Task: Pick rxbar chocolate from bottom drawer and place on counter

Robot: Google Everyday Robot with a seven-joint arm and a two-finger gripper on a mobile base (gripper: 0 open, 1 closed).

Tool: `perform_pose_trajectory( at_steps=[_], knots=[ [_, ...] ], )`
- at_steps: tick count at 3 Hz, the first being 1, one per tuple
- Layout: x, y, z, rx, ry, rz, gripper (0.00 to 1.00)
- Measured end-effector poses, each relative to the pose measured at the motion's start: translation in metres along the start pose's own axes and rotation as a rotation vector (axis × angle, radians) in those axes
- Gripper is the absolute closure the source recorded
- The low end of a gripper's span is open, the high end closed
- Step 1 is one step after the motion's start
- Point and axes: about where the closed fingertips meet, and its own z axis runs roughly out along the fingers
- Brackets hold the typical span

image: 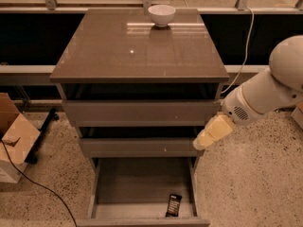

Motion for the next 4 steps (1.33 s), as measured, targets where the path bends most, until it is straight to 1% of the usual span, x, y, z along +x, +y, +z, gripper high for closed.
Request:
perform_pose_trajectory(
  at_steps=[1, 2, 3, 4],
  knots=[
    [0.014, -0.001, 0.030, -0.060, -0.015, 0.048, 0.00],
    [0.014, -0.001, 0.030, -0.060, -0.015, 0.048, 0.00],
    [0.019, -0.001, 0.068, -0.108, 0.008, 0.117, 0.00],
    [0.032, -0.004, 0.119, -0.168, 0.033, 0.211, 0.00]
  ],
)
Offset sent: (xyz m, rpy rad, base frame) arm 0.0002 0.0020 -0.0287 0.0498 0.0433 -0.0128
